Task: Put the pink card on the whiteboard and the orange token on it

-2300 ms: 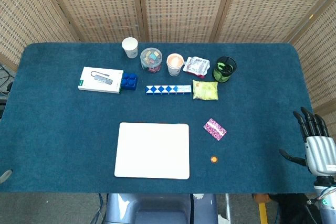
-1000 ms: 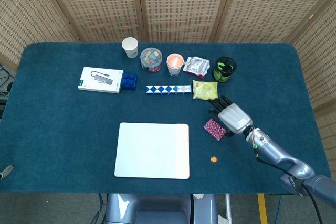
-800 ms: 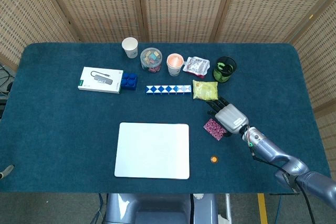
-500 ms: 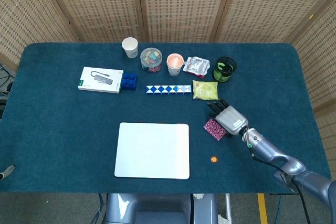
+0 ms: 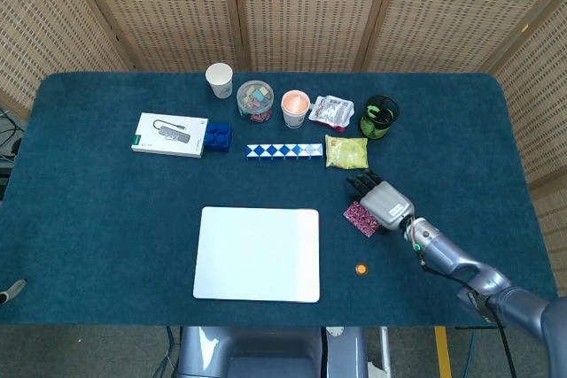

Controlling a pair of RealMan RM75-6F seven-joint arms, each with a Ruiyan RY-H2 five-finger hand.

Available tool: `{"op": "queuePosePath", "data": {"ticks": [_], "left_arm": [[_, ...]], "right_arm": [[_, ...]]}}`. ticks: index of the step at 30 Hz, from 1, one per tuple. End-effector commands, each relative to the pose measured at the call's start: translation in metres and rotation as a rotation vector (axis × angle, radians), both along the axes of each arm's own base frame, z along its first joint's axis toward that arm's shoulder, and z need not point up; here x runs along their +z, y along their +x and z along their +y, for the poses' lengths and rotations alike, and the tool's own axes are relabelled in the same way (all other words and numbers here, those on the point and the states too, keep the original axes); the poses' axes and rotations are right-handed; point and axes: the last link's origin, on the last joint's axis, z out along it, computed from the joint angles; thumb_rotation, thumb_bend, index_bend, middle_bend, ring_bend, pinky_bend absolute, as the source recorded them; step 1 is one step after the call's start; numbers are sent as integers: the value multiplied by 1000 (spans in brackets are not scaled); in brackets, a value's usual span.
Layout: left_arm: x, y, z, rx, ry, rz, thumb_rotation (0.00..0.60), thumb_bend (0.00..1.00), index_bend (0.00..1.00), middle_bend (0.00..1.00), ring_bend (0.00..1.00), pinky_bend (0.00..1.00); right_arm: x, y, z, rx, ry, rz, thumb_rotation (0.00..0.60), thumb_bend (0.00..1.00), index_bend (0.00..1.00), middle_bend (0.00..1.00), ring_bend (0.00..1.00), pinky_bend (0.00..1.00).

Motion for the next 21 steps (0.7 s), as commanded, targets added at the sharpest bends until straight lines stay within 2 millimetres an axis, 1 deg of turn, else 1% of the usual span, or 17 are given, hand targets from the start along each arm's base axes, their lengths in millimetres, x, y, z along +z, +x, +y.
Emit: {"op": "queuePosePath", "data": {"ticks": [1, 8, 11, 13, 16, 18, 21], "left_arm": [[0, 0, 0, 1, 0, 0, 600, 0, 0, 0, 0, 0], [0, -1, 0, 1, 1, -1, 600, 0, 0, 0, 0, 0], [0, -1, 0, 1, 0, -1, 600, 0, 0, 0, 0, 0], [0, -1, 0, 1, 0, -1, 600, 0, 0, 0, 0, 0], [0, -1, 0, 1, 1, -1, 600, 0, 0, 0, 0, 0], [0, -1, 0, 2, 0, -2, 600, 0, 0, 0, 0, 0], [0, -1, 0, 1, -1, -3, 600, 0, 0, 0, 0, 0]], "right_arm": [[-2, 0, 0, -1, 1, 4, 600, 2, 219, 0, 0, 0], [-7, -2, 1, 9, 5, 19, 600, 2, 235, 0, 0, 0], [-8, -3, 1, 9, 5, 22, 600, 3, 305, 0, 0, 0], [-9, -3, 1, 7, 5, 25, 600, 27, 402, 0, 0, 0], [-10, -2, 2, 5, 7, 15, 600, 53, 507, 0, 0, 0], [-10, -1, 4, 1, 10, 1, 600, 72, 527, 0, 0, 0], [-9, 0, 5, -2, 14, -16, 600, 104, 529, 0, 0, 0]]}}
